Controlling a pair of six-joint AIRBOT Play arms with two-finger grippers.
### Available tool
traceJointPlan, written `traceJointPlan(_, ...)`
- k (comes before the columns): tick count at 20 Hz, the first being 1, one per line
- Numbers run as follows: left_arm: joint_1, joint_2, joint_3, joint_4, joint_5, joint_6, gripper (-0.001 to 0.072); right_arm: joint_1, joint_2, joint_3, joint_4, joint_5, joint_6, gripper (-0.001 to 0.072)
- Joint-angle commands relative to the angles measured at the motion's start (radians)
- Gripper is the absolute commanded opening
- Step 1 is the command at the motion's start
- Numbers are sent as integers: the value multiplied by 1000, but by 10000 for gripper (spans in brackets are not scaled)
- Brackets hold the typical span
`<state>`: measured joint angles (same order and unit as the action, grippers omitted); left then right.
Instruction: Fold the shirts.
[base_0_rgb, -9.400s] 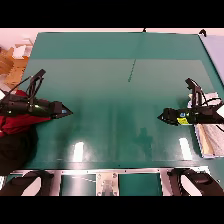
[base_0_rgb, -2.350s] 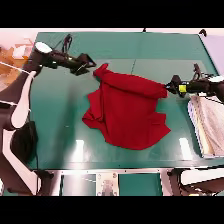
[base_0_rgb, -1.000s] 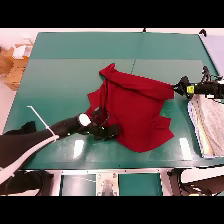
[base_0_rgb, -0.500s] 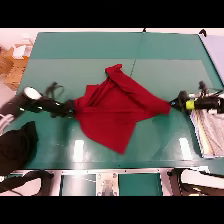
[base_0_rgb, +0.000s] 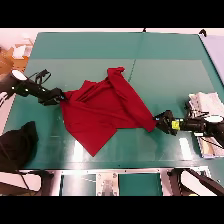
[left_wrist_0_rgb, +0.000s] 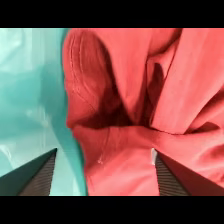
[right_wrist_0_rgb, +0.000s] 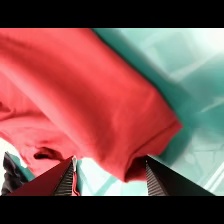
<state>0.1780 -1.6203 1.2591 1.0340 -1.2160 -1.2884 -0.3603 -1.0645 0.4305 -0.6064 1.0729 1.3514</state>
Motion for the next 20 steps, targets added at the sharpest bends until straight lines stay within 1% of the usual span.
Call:
traceJointPlan(1, 7, -31, 75, 66, -196, -37, 664, 8, 14, -21, -65, 76, -28, 495)
traceJointPlan(3, 7, -26, 32, 97, -279, -71, 663, 16, 14, -29, -157, 95, -28, 492)
traceJointPlan(4, 6, -16, -18, 93, -290, -73, 663, 18, 14, -40, -167, 91, -35, 492)
traceJointPlan(6, 6, 27, -154, 69, -240, -72, 663, 33, 14, -58, -154, 54, -77, 492)
traceJointPlan(9, 6, 78, -324, 4, -185, -56, 663, 60, 14, -60, -154, -11, -77, 491)
traceJointPlan(11, 5, 82, -389, -36, -124, -38, 534, 60, 14, -59, -151, -54, -77, 490)
traceJointPlan(13, 3, 82, -433, -119, 11, -21, 527, 60, 14, -59, -111, -80, -84, 488)
traceJointPlan(14, 4, 81, -438, -162, 57, -8, 524, 60, 14, -59, -74, -82, -106, 486)
traceJointPlan(15, 4, 82, -437, -202, 86, 6, 278, 71, 14, -59, -39, -82, -123, 429)
traceJointPlan(16, 4, 82, -437, -234, 96, 37, 47, 96, 14, -59, -10, -86, -139, 329)
traceJointPlan(17, 4, 82, -437, -250, 94, 41, 34, 130, 14, -59, -2, -96, -137, 316)
traceJointPlan(18, 4, 82, -437, -245, 88, 41, 33, 171, 14, -58, 5, -107, -136, 181)
traceJointPlan(19, 4, 82, -437, -230, 80, 40, 34, 204, 14, -57, 47, -105, -137, 9)
traceJointPlan(20, 4, 82, -437, -211, 75, 40, 34, 227, 14, -51, 119, -91, -145, 11)
